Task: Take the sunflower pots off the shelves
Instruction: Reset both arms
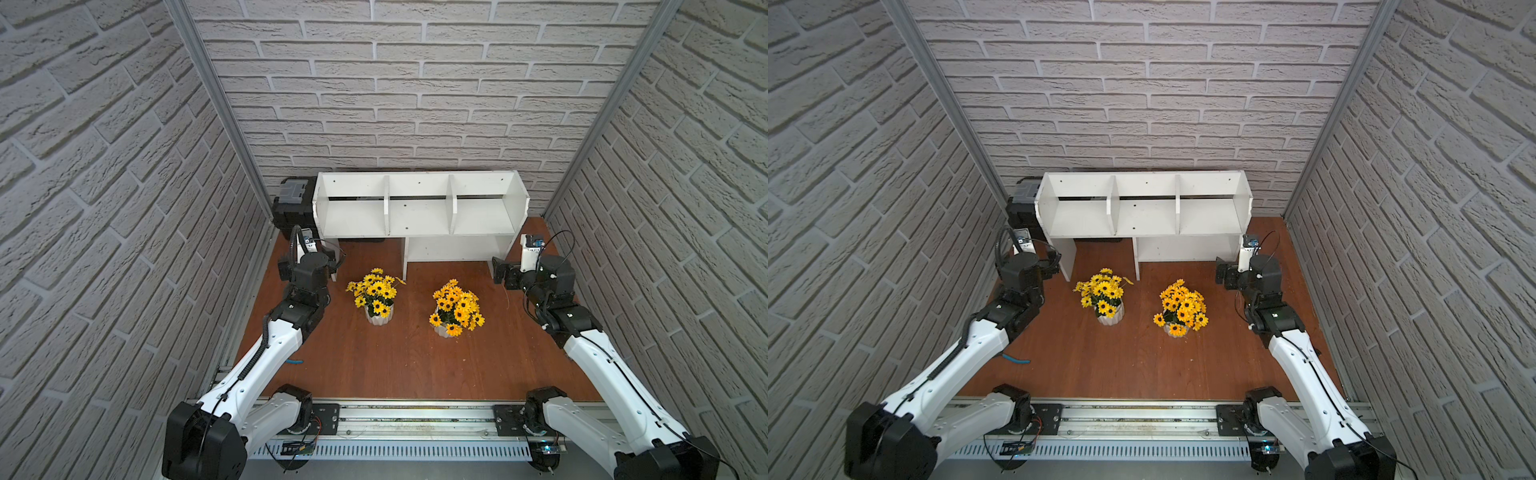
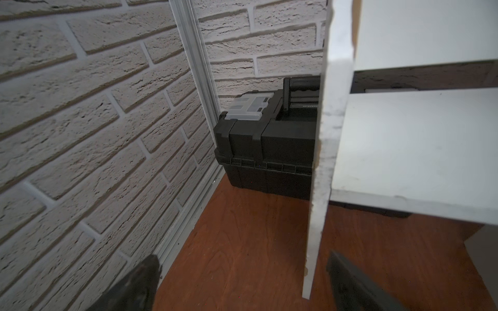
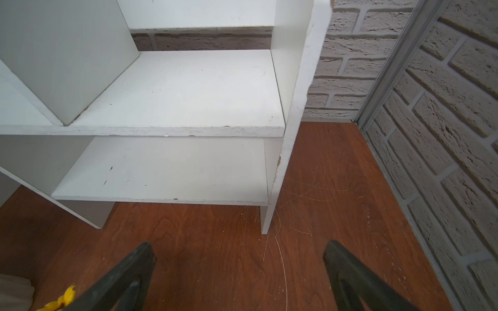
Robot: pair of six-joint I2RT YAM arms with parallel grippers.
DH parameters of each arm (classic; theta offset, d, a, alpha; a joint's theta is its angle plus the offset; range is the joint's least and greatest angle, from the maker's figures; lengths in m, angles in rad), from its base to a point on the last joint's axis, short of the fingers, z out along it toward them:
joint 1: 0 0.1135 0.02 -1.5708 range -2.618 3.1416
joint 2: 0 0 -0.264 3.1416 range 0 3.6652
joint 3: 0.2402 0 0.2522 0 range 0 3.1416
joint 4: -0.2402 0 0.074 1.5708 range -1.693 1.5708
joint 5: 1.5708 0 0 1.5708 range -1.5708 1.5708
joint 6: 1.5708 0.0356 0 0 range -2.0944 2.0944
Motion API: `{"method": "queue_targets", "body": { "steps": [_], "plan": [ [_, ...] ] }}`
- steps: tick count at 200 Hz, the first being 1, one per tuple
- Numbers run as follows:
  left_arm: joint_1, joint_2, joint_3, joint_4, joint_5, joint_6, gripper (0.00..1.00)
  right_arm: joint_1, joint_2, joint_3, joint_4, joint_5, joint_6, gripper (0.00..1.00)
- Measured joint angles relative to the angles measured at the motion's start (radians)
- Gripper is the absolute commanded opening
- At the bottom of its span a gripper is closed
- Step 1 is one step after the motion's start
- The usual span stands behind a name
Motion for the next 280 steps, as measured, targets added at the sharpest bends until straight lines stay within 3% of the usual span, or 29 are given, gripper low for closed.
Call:
{"method": "queue_targets", "body": {
  "steps": [44, 96, 207, 280],
  "plan": [
    [0.06, 0.003, -0.108, 0.087, 0.029, 0.026, 0.98, 0.0, 0.032, -0.098, 0.125, 0.026, -0.034, 0.99],
    [0.168, 0.02, -0.237, 0.212, 0.143, 0.031, 0.98, 0.0, 0.137, -0.187, 0.276, 0.078, -0.061, 0.99],
    [0.307, 0.339, -0.3, 0.53, 0.286, 0.08, 0.98, -0.003, 0.386, -0.299, 0.64, 0.175, -0.097, 0.99],
    [0.314, 0.469, -0.3, 0.624, 0.414, 0.106, 0.98, -0.005, 0.51, -0.332, 0.789, 0.175, -0.113, 0.99]
  ]
}}
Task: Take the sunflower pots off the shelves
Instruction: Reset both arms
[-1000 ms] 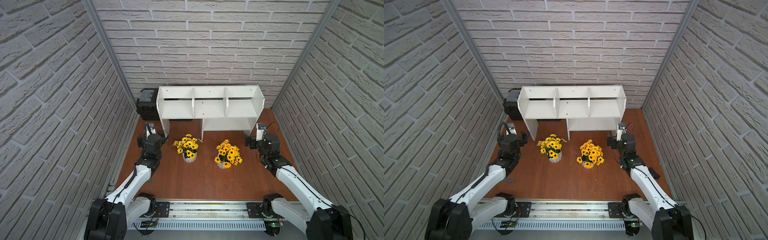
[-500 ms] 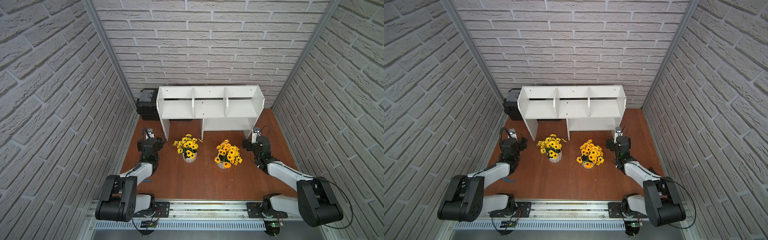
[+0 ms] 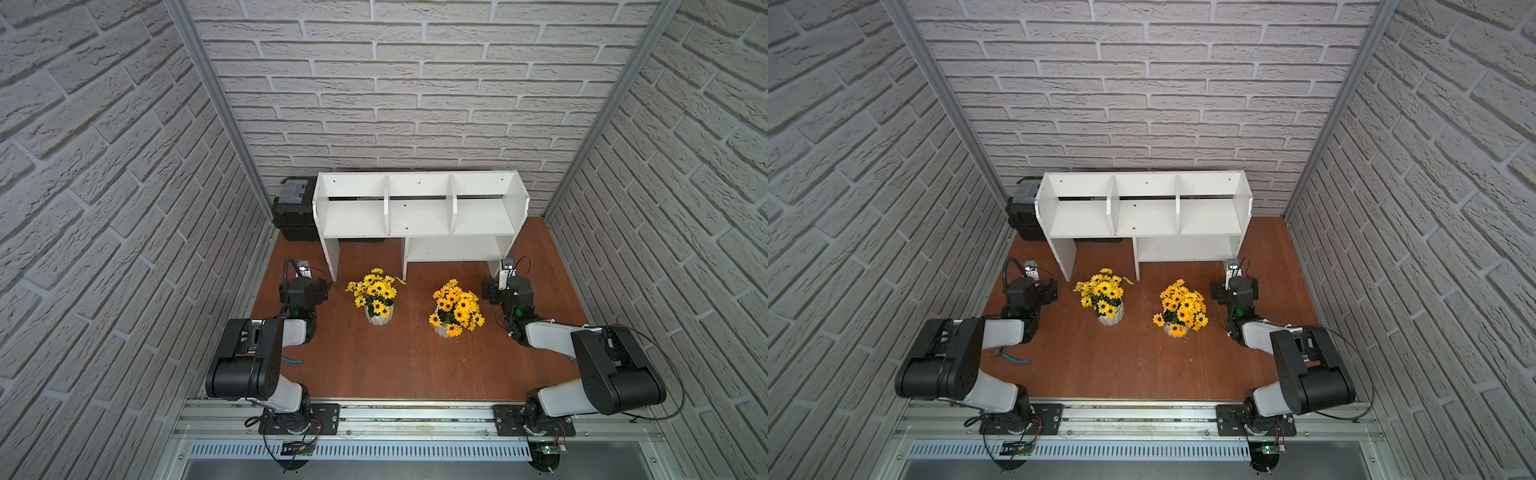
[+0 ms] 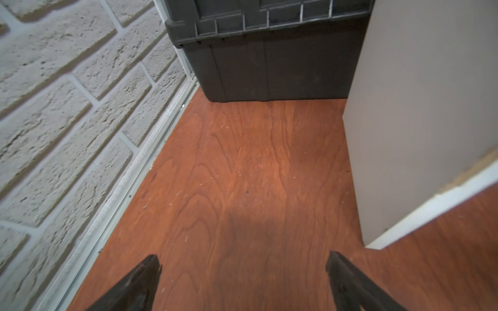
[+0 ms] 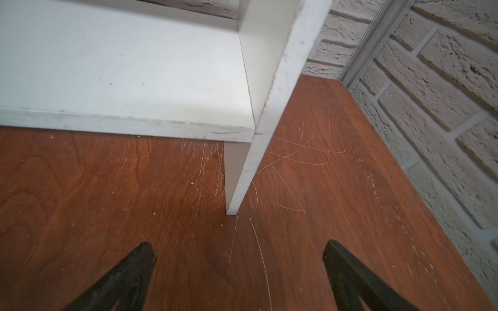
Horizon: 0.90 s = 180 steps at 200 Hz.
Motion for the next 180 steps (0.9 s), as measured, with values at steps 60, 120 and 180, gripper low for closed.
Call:
{"method": "queue_targets", "body": {
  "steps": [60, 120, 180],
  "plan": [
    [0.034, 0.009, 0.047, -0.011, 0.059, -0.005, 0.98, -0.025, 0.011, 0.002, 0.029, -0.037, 0.001, 0.99],
    [0.1, 0.044, 0.033, 0.027, 0.169, -0.029, 0.98, -0.067, 0.042, 0.002, 0.034, -0.132, 0.005, 0.99],
    [0.103, 0.056, 0.014, 0.048, 0.214, -0.031, 0.98, -0.078, 0.056, 0.002, 0.041, -0.173, 0.008, 0.99]
  ]
}}
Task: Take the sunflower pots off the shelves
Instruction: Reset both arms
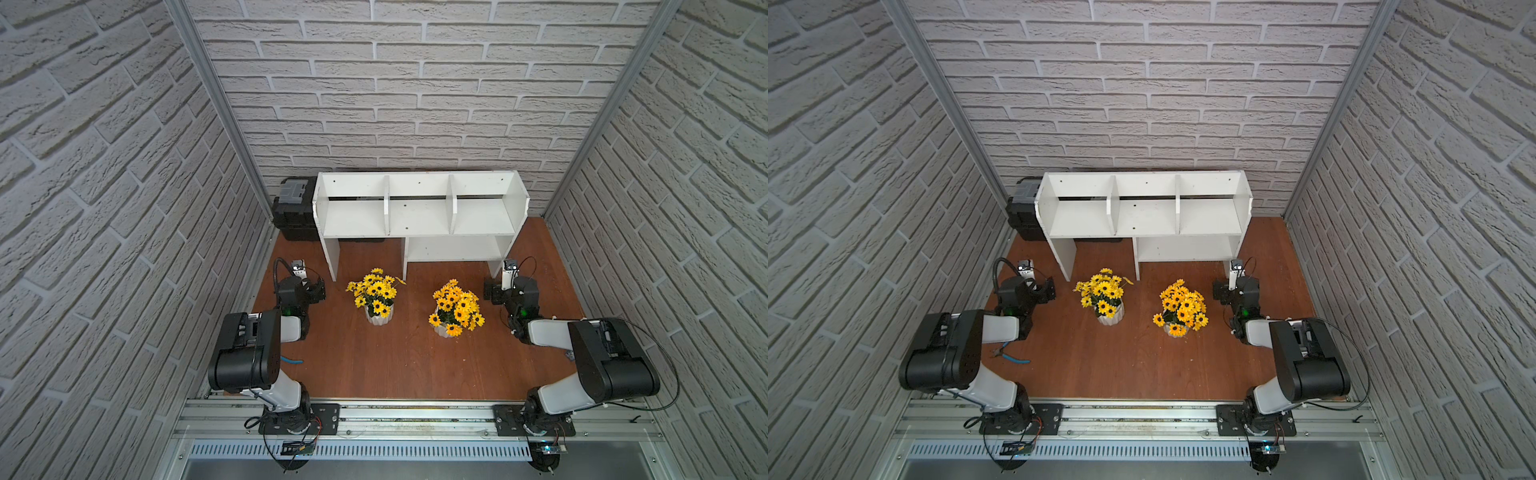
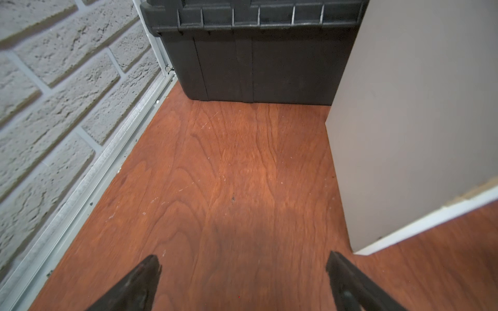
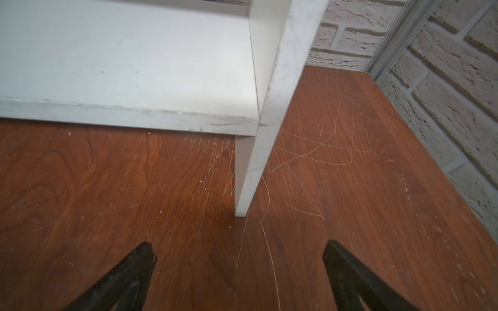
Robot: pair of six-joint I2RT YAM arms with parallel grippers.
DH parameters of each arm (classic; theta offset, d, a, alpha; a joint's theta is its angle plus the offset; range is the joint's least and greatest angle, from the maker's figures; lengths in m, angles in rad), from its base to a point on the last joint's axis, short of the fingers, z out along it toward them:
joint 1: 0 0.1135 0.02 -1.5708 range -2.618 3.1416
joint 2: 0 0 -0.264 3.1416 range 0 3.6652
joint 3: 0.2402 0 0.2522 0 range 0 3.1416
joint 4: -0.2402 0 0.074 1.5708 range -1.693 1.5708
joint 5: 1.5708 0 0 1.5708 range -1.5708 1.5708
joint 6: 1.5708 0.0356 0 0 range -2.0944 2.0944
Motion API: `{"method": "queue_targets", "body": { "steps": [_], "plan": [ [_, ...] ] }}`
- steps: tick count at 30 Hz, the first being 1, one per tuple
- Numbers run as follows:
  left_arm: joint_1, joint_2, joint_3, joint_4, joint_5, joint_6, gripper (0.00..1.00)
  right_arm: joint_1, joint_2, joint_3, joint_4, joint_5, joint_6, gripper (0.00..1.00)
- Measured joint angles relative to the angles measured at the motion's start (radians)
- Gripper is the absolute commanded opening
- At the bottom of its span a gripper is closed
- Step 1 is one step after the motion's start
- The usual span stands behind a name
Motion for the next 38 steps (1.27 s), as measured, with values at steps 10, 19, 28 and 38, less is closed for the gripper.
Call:
{"method": "queue_targets", "body": {
  "steps": [10, 19, 28, 38],
  "plan": [
    [0.0, 0.0, 0.0, 0.014, 0.008, 0.0, 0.98, 0.0, 0.0, 0.0, 0.005, -0.003, 0.0, 0.99],
    [0.0, 0.0, 0.0, 0.014, 0.011, 0.0, 0.98, -0.007, 0.0, 0.0, 0.005, -0.011, 0.001, 0.99],
    [0.0, 0.0, 0.0, 0.014, 0.011, 0.0, 0.98, -0.008, 0.0, 0.0, 0.005, -0.011, 0.001, 0.99],
    [0.0, 0.0, 0.0, 0.014, 0.011, 0.0, 0.98, -0.008, 0.0, 0.0, 0.005, -0.011, 0.001, 0.99]
  ]
}}
